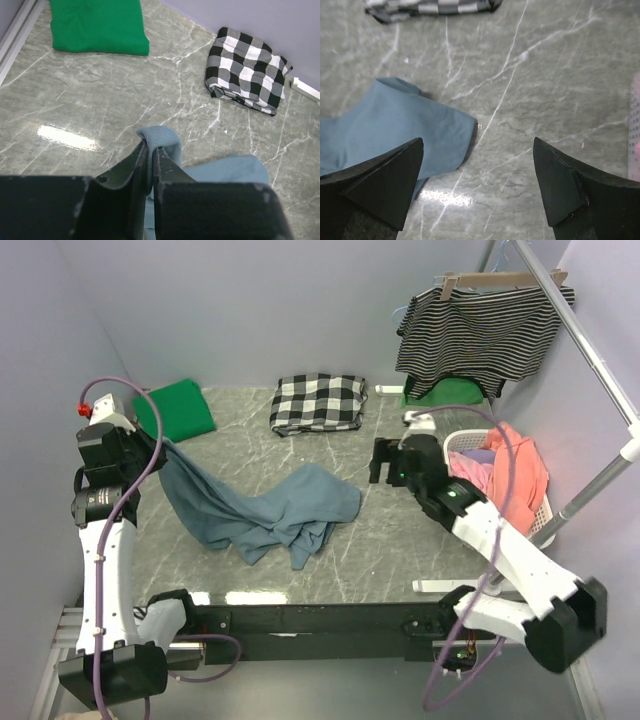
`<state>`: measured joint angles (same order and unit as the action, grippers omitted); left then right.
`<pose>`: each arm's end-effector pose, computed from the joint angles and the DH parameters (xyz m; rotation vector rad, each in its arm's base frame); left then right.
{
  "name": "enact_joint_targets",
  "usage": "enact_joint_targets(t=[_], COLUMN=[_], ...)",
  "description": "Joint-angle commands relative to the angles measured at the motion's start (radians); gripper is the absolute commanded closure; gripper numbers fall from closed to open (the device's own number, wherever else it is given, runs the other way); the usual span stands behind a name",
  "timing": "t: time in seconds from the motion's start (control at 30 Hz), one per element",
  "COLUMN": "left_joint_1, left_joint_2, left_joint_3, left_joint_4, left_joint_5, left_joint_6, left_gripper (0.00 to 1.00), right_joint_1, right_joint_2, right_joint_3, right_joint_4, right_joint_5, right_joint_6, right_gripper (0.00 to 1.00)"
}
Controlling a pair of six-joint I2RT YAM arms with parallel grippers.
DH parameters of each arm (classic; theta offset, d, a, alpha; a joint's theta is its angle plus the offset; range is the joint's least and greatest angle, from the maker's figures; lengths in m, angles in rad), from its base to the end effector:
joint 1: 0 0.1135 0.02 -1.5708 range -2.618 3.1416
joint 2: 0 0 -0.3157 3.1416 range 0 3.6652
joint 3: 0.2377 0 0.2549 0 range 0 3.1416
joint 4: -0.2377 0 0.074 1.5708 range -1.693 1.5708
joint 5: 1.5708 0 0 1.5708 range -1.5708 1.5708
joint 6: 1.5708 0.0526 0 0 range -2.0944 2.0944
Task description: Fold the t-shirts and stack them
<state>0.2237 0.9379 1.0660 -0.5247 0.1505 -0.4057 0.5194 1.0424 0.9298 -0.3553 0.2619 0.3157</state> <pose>0.1846 0.0339 0.4106 -0.5157 1.9036 -0.2670 0.2022 0.0999 0.3617 -0.0427 2.0309 0.2613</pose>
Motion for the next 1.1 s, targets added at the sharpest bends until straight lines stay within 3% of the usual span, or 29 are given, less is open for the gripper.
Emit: enact_joint_targets(t=[0.0, 0.1, 0.13, 0.27, 0.37, 0.8, 0.9, 0.93, 0.97, 1.0, 1.07], left_joint_1=[0.016, 0.017, 0.019, 0.023, 0.023, 0.026, 0.026, 0.028, 0.028, 0.028, 0.028], left_joint_2=[-0.007, -0.002, -0.004, -0.004, -0.001, -0.005, -0.005, -0.005, -0.005, -0.004, -0.002], left_joint_3=[-0.001, -0.011, -0.012, -0.011, -0.014, -0.023, -0.023, -0.023, -0.023, -0.021, -0.023], left_joint_4=[0.063, 0.066, 0.069, 0.063, 0.057, 0.060, 0.057, 0.057, 0.057, 0.055, 0.055], left_joint_5=[0.075, 0.103, 0.104, 0.098, 0.098, 0.110, 0.107, 0.107, 0.109, 0.110, 0.112], left_joint_6=[0.004, 0.002, 0.001, 0.010, 0.016, 0.015, 0.018, 0.018, 0.019, 0.019, 0.021], left_gripper=[0.88, 0.89, 0.89, 0.89, 0.89, 0.88, 0.88, 0.88, 0.88, 0.88, 0.88], right_joint_1=[0.057, 0.141, 0.222, 0.428, 0.507, 0.610, 0.613, 0.614, 0.616, 0.616, 0.616], right_joint_2=[0.126, 0.267, 0.342, 0.536, 0.659, 0.858, 0.886, 0.887, 0.889, 0.880, 0.861], right_joint_3=[0.098, 0.196, 0.222, 0.409, 0.503, 0.491, 0.503, 0.509, 0.509, 0.508, 0.498], right_joint_4=[0.039, -0.006, -0.017, -0.096, -0.154, -0.179, -0.204, -0.212, -0.220, -0.231, -0.243], right_joint_5=[0.033, 0.019, 0.028, 0.128, 0.189, 0.223, 0.240, 0.250, 0.270, 0.276, 0.316], right_joint_6=[-0.033, -0.041, -0.052, -0.055, -0.018, 0.102, 0.117, 0.120, 0.121, 0.122, 0.129], right_gripper=[0.04, 0.04, 0.05, 0.03, 0.03, 0.09, 0.23, 0.40, 0.49, 0.71, 0.93])
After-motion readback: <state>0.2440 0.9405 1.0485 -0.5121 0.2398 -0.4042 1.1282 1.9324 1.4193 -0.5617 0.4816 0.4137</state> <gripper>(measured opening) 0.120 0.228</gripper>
